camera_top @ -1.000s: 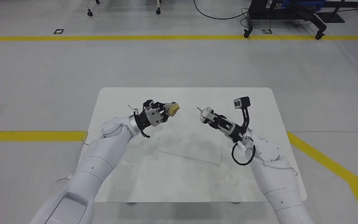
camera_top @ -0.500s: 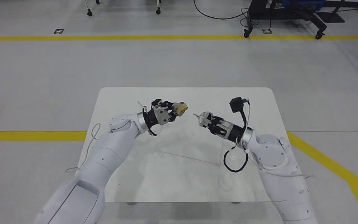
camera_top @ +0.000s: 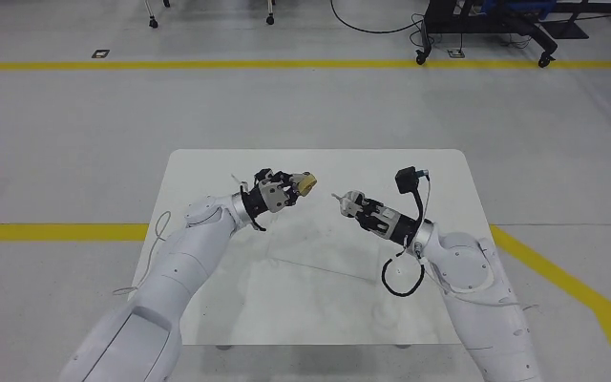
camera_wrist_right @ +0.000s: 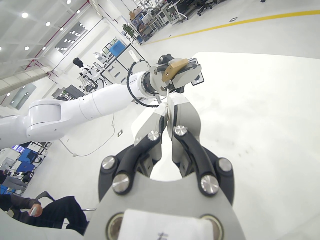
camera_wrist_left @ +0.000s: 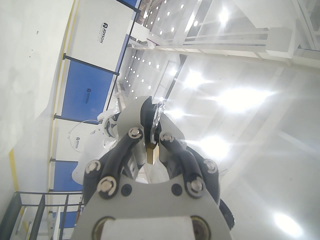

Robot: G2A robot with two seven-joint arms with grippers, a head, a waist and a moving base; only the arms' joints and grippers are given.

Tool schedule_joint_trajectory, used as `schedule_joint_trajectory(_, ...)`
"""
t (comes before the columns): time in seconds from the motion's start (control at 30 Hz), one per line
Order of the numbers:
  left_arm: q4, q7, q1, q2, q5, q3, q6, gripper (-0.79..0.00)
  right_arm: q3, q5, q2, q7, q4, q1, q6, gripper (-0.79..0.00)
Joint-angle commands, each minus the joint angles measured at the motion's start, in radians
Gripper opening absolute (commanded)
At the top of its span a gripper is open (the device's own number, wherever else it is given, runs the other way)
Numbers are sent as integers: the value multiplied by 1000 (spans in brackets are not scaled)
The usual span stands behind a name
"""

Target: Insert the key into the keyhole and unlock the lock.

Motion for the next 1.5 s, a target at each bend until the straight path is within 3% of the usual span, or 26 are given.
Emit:
schedule_joint_trajectory(0.0, 0, 0, 0, 0, 0, 0, 0, -785, 0, 0, 0, 0, 0, 0, 0, -785)
schedule_joint_trajectory(0.07, -3, 30, 5, 1, 8, -1, -17, -785, 0, 0, 0, 0, 0, 0, 0, -785)
schedule_joint_trajectory(0.13, -41, 124, 24, 6, 61, 3, -106, -785, -5, 39, -3, -38, 1, -12, 24, -785)
schedule_joint_trajectory(0.27, -142, 258, 71, 11, 127, 4, -175, -785, -33, 123, -8, -22, 6, -17, 180, -785)
schedule_joint_trajectory(0.37, -215, 372, 99, 10, 169, 10, -166, -785, -41, 231, -11, 18, 1, -19, 325, -785)
schedule_joint_trajectory(0.53, -302, 492, 131, 9, 236, 20, -119, -785, -39, 200, -8, -9, -56, -41, 457, -785)
schedule_joint_trajectory(0.9, -386, 543, 172, 24, 296, -21, -57, -785, -62, 199, -11, -75, -90, -49, 576, -785)
schedule_joint_trajectory(1.47, -456, 574, 222, 33, 373, -60, -61, -785, -96, 295, -22, -97, -9, 7, 612, -785)
